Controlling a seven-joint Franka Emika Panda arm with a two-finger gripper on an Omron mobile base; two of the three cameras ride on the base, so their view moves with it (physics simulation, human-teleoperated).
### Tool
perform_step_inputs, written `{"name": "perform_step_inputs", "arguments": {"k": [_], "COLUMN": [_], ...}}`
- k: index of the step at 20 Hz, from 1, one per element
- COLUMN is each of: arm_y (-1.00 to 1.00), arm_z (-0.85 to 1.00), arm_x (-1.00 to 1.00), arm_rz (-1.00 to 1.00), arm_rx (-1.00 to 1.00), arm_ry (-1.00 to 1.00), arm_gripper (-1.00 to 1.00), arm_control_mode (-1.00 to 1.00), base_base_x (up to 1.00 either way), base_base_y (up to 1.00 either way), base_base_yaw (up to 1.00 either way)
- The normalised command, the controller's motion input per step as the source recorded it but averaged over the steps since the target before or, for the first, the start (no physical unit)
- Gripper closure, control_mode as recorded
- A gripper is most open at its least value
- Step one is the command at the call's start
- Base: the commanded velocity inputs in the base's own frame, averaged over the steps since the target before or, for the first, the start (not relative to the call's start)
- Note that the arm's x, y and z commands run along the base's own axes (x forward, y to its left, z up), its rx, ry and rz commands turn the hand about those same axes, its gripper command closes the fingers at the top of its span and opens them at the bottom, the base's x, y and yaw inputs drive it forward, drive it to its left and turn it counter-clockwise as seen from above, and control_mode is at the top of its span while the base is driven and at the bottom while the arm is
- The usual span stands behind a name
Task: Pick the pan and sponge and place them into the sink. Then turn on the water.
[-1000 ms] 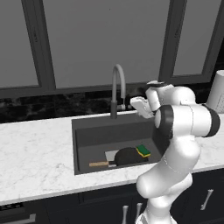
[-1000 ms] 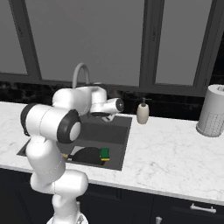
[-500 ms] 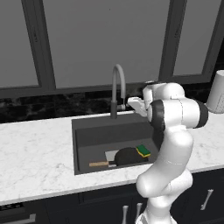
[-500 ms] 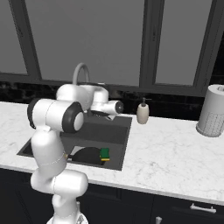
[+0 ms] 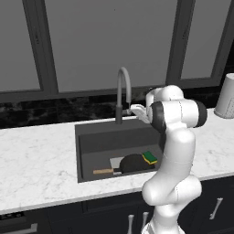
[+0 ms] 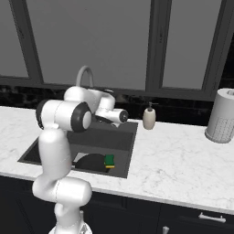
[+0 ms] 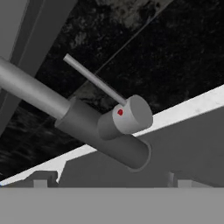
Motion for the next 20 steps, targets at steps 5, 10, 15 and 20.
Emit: {"name": "perform_step_inputs", "arguments": {"k": [5,10,15,20], "arm_y": [0.00,0.01,0.01,0.00], "arm_z": [0.00,-0.05,-0.05,-0.02], "arm_x": [0.25,0.28,0.31,0.35], "arm_rz": [0.00,0.00,0.00,0.00], "arm_rx": [0.04,0.01,0.00,0.00], "arm_ry": [0.00,0.00,0.00,0.00], "arm_gripper": [-1.00,-1.00,-1.00,-1.00], "arm_control_mode": [-1.00,-1.00,-1.00,-1.00], "base_base_x": [0.00,0.00,0.00,0.00], "base_base_y": [0.00,0.00,0.00,0.00], "base_base_yaw": [0.00,0.00,0.00,0.00]}}
